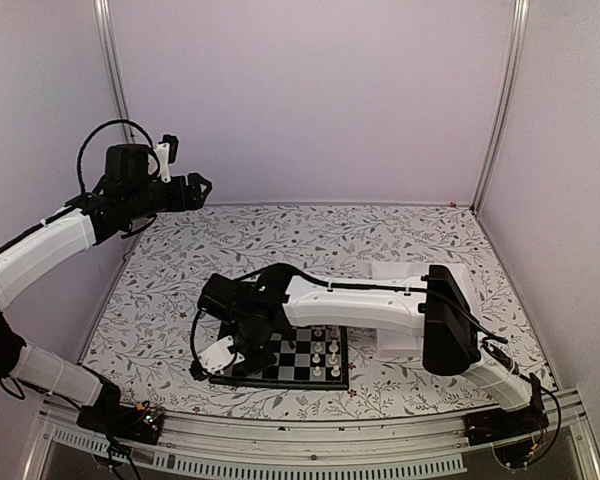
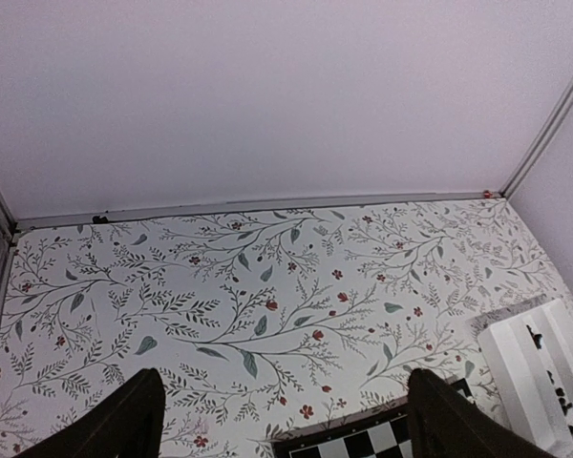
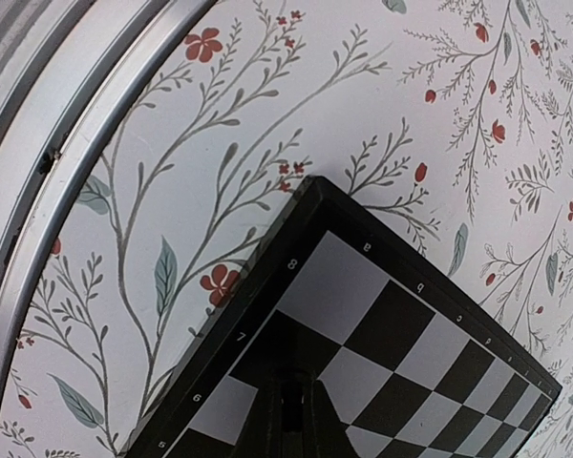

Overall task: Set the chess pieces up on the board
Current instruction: Place the chess piece on the chessboard.

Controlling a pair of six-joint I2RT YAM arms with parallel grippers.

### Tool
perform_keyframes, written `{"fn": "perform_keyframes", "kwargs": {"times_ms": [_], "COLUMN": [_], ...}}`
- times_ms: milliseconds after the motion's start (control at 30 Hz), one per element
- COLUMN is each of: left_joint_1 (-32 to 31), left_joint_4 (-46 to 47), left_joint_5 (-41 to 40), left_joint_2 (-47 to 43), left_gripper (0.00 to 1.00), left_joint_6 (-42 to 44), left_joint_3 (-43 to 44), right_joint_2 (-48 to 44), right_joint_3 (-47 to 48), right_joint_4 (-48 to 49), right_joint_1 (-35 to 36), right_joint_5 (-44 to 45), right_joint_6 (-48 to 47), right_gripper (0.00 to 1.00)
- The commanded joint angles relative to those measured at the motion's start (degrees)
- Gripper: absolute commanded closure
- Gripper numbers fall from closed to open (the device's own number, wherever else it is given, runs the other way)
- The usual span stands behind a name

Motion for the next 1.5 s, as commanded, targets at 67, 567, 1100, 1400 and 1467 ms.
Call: {"fn": "perform_keyframes", "kwargs": {"times_ms": [67, 567, 1100, 1400, 1467], "left_joint_1": [0.8, 0.8, 1.0, 0.9, 0.4], "left_joint_4": [1.2, 1.1, 1.3, 3.0, 3.0], "left_joint_5": [0.2, 1.7, 3.3, 11.2, 14.6], "left_joint_2": [-0.8, -0.8, -0.2, 2.1, 3.3], "left_gripper": [0.11, 0.11, 0.1, 0.11, 0.12], "left_joint_6": [0.1, 0.1, 0.0, 0.3, 0.9], "left_joint_3": [-0.3, -0.2, -0.2, -0.5, -0.1], "right_joint_2": [2.5, 2.8, -14.1, -34.9, -39.1], "right_joint_3": [1.4, 1.4, -10.8, -34.3, -39.7], "right_joint_4": [-1.0, 0.7, 0.8, 6.2, 7.2], "right_joint_1": [0.8, 0.8, -1.7, -13.6, -19.0], "right_joint_5": [-0.1, 1.9, -3.9, -7.8, -8.4], "right_joint_6": [-0.5, -0.5, -1.5, 6.3, 8.3], "right_gripper": [0.95, 0.78, 0.57, 0.55, 0.55]}}
